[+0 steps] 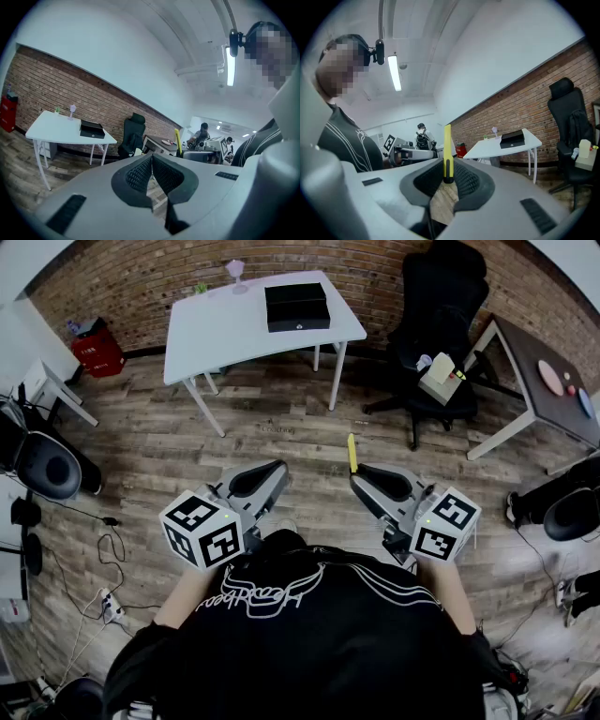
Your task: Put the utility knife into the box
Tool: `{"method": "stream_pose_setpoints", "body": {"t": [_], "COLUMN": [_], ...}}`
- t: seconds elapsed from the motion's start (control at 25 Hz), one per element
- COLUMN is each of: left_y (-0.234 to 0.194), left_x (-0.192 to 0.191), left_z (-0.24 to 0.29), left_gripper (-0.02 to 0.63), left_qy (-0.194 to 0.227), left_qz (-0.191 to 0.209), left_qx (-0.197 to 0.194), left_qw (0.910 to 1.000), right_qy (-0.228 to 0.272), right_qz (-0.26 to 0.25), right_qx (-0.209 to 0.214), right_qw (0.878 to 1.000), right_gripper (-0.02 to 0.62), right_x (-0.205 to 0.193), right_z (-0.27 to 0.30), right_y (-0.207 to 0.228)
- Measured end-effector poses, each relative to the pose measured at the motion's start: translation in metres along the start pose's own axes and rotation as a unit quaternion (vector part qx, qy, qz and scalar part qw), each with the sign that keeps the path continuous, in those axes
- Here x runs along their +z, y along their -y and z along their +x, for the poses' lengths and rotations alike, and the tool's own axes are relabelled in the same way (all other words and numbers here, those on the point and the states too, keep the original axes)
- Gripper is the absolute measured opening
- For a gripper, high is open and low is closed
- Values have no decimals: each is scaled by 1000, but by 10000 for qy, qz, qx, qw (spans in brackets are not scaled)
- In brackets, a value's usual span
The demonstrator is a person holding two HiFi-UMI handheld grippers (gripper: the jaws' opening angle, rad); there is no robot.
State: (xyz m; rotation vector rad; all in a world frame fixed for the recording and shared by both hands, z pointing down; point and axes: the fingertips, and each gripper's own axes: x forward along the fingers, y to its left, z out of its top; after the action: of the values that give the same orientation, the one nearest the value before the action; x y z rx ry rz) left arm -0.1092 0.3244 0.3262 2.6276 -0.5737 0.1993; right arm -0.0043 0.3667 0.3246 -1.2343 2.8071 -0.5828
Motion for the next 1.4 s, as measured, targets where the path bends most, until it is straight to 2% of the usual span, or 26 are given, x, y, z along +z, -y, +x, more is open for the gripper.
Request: {"method": "stream_pose_setpoints", "body": {"t": [0.48, 0.8, 1.04, 1.4], "left_y": [3, -18, -65, -167], "left_x": [5, 3, 25, 70], "left_z": [46, 77, 119, 184], "left_gripper": [32, 32, 32, 32], "left_qy": [-184, -289, -330, -494], "left_qz": [94, 16, -95, -413], "left_qx": [-316, -498, -457, -385], "left_qw": [9993, 9983, 9984, 9972], "right_qy": [158, 34, -35, -308], "right_qz": [37, 207, 242, 445], "right_qx": [-354, -492, -499, -562], "right_qw": [9992, 9986, 9985, 9970], "right_gripper": [68, 69, 69, 69], "right_x": [8, -3, 18, 52], "right_z": [-17, -6, 25, 104], "right_y": [35, 64, 120, 219]}}
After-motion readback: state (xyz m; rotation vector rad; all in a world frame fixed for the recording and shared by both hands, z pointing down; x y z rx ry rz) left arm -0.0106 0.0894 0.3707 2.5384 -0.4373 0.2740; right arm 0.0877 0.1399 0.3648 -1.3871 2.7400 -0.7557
